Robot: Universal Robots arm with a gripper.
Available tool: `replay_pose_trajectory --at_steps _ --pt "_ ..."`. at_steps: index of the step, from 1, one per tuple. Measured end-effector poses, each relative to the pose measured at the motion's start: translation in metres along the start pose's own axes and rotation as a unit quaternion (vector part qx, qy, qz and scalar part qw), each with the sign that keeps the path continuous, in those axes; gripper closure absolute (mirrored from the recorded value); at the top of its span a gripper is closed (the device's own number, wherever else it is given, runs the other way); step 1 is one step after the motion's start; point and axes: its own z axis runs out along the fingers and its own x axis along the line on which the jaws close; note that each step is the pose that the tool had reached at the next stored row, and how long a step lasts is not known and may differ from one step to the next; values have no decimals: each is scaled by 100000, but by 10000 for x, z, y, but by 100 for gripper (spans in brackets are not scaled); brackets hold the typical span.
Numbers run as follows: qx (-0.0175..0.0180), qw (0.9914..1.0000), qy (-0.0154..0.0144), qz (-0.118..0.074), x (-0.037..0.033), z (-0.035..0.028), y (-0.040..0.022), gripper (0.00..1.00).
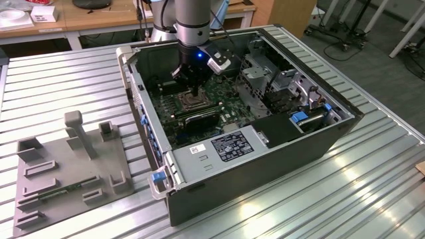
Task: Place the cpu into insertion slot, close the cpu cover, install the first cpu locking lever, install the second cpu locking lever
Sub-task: 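Install the second cpu locking lever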
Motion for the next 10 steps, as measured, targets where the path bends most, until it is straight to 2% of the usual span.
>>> replay_pose_trajectory --at_steps 4,10 --pt "-3 100000 49 0 -2 -31 0 89" --pt "-3 100000 241 0 -9 -135 0 89"
